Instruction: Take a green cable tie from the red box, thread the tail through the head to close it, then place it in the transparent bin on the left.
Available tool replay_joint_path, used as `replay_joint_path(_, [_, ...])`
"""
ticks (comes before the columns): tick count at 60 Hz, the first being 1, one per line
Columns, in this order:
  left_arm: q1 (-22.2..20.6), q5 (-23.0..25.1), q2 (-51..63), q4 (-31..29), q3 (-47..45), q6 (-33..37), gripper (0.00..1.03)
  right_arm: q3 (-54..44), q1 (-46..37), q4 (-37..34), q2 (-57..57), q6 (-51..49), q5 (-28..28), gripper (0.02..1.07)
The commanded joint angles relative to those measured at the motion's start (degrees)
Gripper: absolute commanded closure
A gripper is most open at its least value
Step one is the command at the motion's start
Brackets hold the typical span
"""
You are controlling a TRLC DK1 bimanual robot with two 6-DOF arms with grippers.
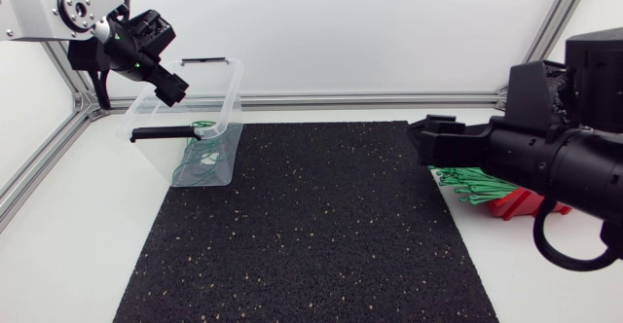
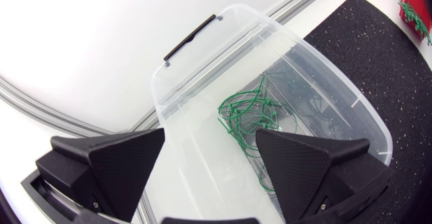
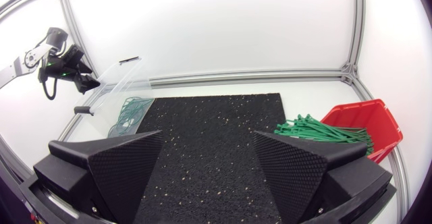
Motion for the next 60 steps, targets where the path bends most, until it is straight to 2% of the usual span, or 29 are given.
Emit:
replay_joint_path(1, [0.8,0.7,-4.8,1.0,-3.6,-2.3,0.03,-2.9,-1.3,1.8,-2.3,-3.3,1.8,0.1])
replay_joint_path(6, [0.8,2.1,-9.1,4.8,-8.3,-3.6,0.03,-4.0,-3.1,2.0,-4.3,-4.7,2.0,0.1])
replay_joint_path(12, [0.6,2.8,-13.6,6.6,-13.4,-4.7,0.03,-5.5,-5.6,2.4,-7.4,-6.5,2.1,0.1])
replay_joint_path(24, [0.3,4.3,-21.0,7.1,-20.6,-7.4,0.03,-8.8,-9.5,2.7,-13.7,-10.1,2.6,0.1])
replay_joint_path(42, [0.4,5.8,-35.3,12.0,-33.5,-9.7,0.03,-14.2,-13.9,5.1,-21.9,-14.6,3.0,0.1])
replay_joint_path(60, [2.7,7.7,-45.7,15.7,-45.5,-11.0,0.03,-23.3,-20.5,10.0,-30.0,-16.8,-3.1,0.1])
